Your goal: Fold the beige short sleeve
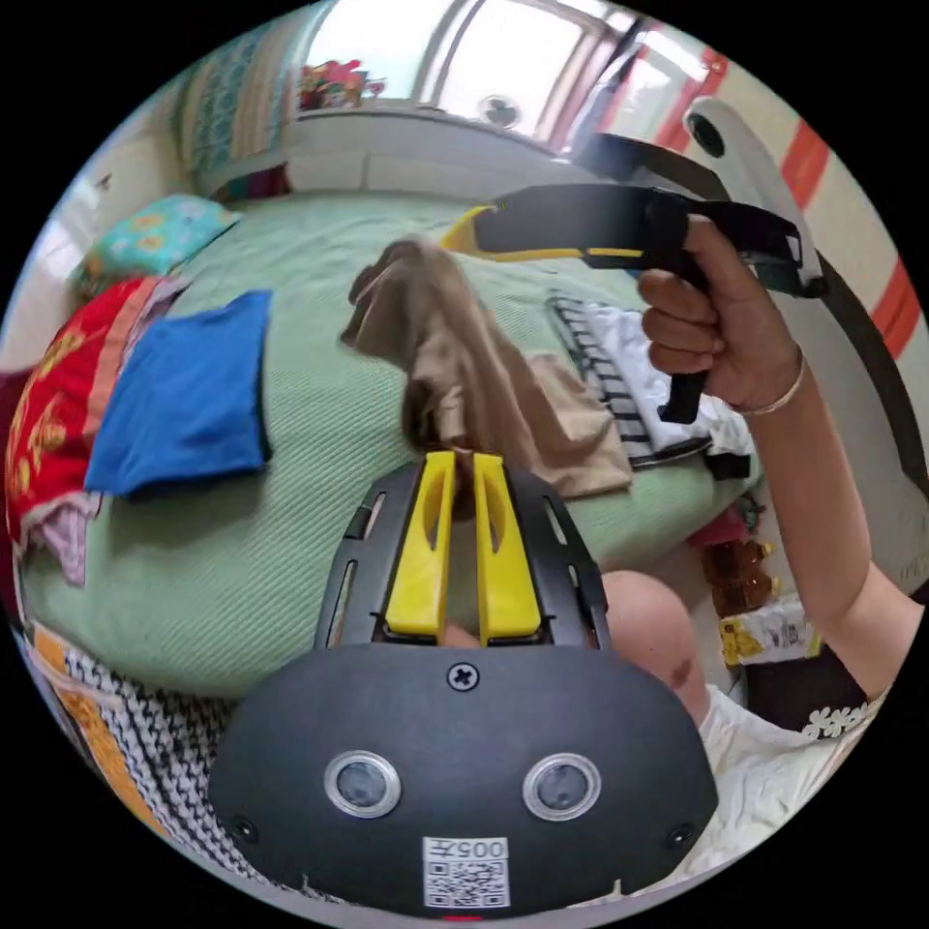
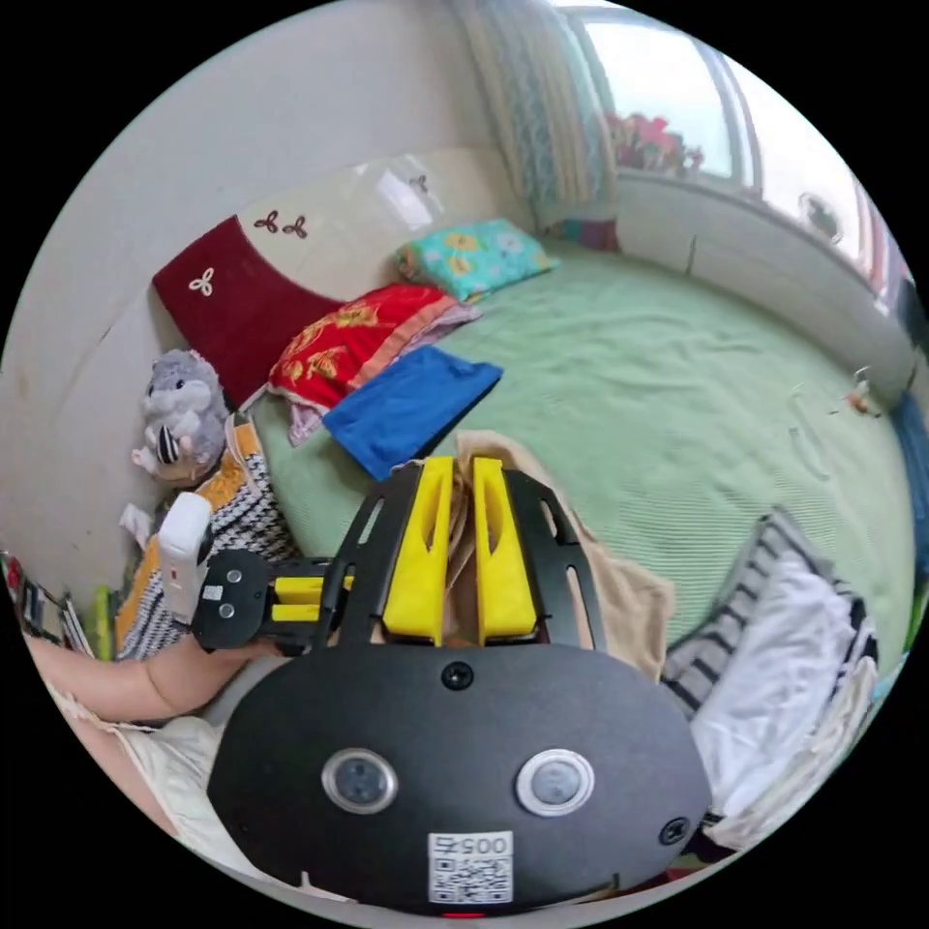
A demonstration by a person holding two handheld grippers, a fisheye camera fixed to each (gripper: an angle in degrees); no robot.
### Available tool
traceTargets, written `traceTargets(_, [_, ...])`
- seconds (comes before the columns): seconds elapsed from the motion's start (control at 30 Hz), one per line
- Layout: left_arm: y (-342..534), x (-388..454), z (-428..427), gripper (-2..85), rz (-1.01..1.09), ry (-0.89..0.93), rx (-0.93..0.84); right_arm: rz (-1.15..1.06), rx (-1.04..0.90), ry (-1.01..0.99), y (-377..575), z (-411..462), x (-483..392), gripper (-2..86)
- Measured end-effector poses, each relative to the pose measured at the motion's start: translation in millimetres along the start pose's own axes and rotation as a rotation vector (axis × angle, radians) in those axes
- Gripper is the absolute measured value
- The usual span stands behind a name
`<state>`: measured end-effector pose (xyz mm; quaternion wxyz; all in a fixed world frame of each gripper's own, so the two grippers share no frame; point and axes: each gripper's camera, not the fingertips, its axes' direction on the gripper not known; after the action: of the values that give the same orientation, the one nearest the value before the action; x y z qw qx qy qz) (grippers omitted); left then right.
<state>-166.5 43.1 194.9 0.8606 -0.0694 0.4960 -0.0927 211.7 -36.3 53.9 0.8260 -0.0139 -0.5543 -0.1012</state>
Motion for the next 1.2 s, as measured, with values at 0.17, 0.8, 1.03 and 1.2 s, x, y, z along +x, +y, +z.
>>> traceTargets(0.17, [-3.2, -60.2, -16.6, 10.9, 0.022, 0.046, -0.018, -0.037, 0.025, 0.125, 24.1, -15.3, 7.2, 11.9])
traceTargets(0.8, [-66.0, -150.6, -23.3, 6.2, 0.234, 0.043, -0.266, 0.187, -0.137, 0.267, -27.3, 97.7, 152.6, 4.7])
traceTargets(1.03, [-80.1, -154.3, -55.4, 7.1, 0.262, 0.08, -0.258, 0.038, -0.055, 0.36, -150.2, 94.2, 143.8, 4.1])
traceTargets(1.2, [-83.5, -195.0, -85.2, 15.2, 0.16, 0.046, -0.232, 0.116, -0.161, 0.63, -201.3, 108.0, 156.5, 10.3])
